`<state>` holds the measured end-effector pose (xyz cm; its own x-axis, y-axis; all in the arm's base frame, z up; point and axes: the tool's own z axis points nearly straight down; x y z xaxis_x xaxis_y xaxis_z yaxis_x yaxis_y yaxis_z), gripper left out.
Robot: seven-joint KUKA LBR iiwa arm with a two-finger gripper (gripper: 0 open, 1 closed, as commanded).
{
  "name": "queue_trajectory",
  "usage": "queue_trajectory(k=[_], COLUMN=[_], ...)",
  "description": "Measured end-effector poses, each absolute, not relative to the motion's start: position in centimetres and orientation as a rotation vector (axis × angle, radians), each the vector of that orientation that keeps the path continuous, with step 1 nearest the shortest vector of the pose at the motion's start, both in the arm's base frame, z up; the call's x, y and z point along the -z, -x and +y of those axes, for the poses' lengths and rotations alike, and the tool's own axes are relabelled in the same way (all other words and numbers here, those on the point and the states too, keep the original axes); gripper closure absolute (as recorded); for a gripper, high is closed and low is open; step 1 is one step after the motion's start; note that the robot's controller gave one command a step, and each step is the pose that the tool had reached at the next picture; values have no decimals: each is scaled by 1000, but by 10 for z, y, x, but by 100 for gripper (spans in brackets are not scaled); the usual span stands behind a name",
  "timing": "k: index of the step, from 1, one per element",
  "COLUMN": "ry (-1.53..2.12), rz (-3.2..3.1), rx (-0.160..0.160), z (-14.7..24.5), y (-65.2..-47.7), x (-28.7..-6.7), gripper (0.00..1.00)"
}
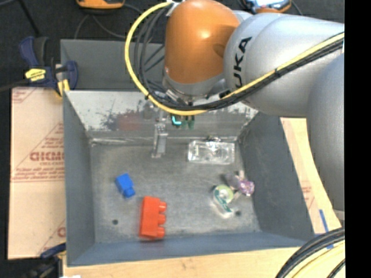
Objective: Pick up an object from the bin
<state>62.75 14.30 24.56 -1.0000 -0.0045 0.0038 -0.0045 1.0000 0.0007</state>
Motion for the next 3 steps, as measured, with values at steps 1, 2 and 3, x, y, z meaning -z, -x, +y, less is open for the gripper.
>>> queue_trajectory(k=[1, 2, 3], ry=[0, 519, 522], rz=[-3146, -3098, -3100], rx=[3, 2, 2], z=[142, 174, 173], y=[-629, -621, -622], x=[-251, -213, -215], gripper=[100, 100, 0])
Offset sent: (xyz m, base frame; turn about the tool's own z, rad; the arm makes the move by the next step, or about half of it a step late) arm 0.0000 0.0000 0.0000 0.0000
